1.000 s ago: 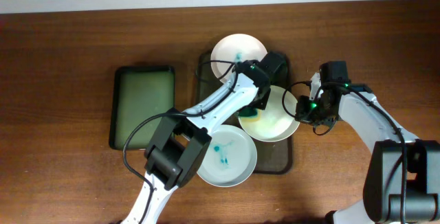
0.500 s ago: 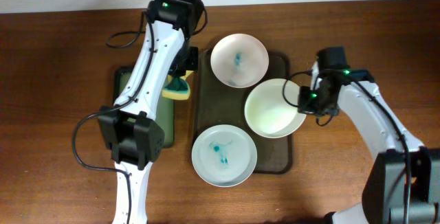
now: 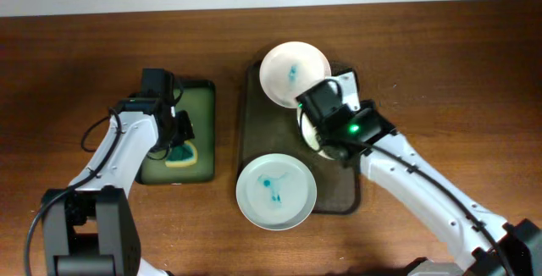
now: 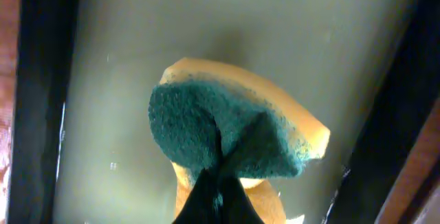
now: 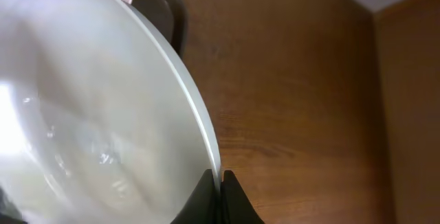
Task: Clean dirty plates on tray and stack at the side
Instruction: 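Carry the cleaned plate right off the tray and set it down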
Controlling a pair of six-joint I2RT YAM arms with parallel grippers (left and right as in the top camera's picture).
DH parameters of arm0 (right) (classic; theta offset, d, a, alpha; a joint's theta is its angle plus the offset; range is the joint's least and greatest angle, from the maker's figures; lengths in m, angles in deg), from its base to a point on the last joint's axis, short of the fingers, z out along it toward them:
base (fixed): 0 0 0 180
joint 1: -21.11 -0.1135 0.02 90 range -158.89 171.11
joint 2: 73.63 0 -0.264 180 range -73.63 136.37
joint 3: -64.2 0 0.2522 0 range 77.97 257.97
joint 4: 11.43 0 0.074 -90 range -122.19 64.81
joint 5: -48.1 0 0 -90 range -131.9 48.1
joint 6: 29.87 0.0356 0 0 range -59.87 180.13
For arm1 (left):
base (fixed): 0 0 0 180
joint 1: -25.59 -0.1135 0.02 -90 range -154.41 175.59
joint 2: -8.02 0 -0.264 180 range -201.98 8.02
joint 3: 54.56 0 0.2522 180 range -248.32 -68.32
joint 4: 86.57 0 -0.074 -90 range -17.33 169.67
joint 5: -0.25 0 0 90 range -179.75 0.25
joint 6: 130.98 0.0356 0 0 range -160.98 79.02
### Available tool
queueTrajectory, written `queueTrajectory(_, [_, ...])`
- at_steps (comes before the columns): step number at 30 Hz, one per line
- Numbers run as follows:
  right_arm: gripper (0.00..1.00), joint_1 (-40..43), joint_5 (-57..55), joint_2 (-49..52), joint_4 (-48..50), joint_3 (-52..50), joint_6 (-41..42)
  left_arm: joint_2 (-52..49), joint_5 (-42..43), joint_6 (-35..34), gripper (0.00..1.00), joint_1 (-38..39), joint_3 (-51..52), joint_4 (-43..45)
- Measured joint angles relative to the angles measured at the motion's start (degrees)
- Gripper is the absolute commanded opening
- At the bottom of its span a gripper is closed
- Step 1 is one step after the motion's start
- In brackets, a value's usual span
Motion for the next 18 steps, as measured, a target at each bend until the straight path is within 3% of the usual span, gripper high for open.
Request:
queueTrajectory(5, [0.04, -7.7, -10.2, 0.0, -0.4, 0.0, -0.1, 0.0, 0.1, 0.4, 0.00, 0.0, 0.0, 1.1])
queueTrajectory(18, [0.04, -8.0, -12.8, 0.0, -3.3, 0.0, -0.1, 0.0, 0.1, 2.2, 0.00, 0.0, 0.0, 2.2])
